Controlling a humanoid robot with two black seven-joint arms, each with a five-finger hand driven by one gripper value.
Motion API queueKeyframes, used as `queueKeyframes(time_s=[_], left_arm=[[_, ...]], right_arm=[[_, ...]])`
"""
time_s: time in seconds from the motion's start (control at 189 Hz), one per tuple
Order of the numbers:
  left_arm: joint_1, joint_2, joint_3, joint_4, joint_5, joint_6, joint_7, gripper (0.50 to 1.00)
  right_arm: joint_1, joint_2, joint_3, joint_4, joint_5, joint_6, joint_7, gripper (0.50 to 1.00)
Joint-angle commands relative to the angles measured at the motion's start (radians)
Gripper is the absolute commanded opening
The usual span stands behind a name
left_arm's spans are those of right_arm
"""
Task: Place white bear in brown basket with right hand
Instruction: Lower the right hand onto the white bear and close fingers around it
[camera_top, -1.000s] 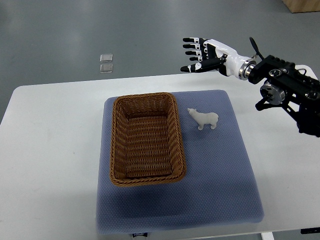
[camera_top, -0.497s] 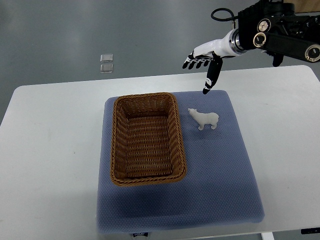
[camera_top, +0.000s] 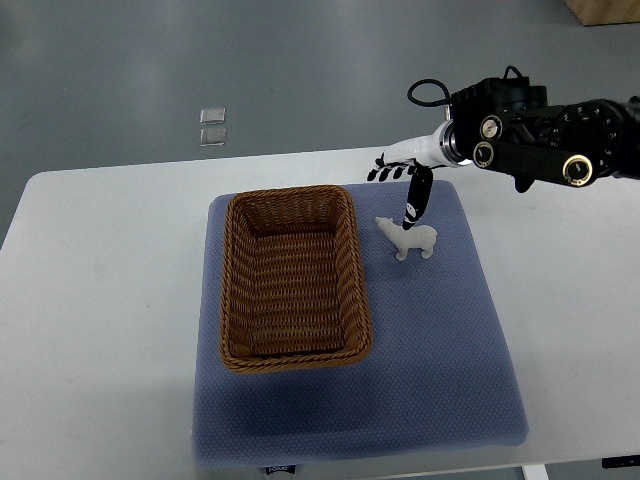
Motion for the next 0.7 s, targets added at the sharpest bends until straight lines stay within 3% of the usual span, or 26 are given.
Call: queueKeyframes(time_s=[0.0,0.529,0.693], left_arm=[[0.0,0.0,0.0,0.003,0.0,0.0,0.0,1.0],[0.0,0.0,0.002,0.001,0.0,0.0,0.0,1.0],[0.0,0.0,0.0,0.003,0.0,0.0,0.0,1.0]], right_arm=[[-0.036,0.007,0.001,-0.007,-0.006,-0.017,0.002,0.917],[-0.138,0.015,0.009,-0.04,-0.055,-0.051,0.006,0.87],[-0.145,0.024,0.011,-0.044,-0.056,-0.051,0.008,0.734]])
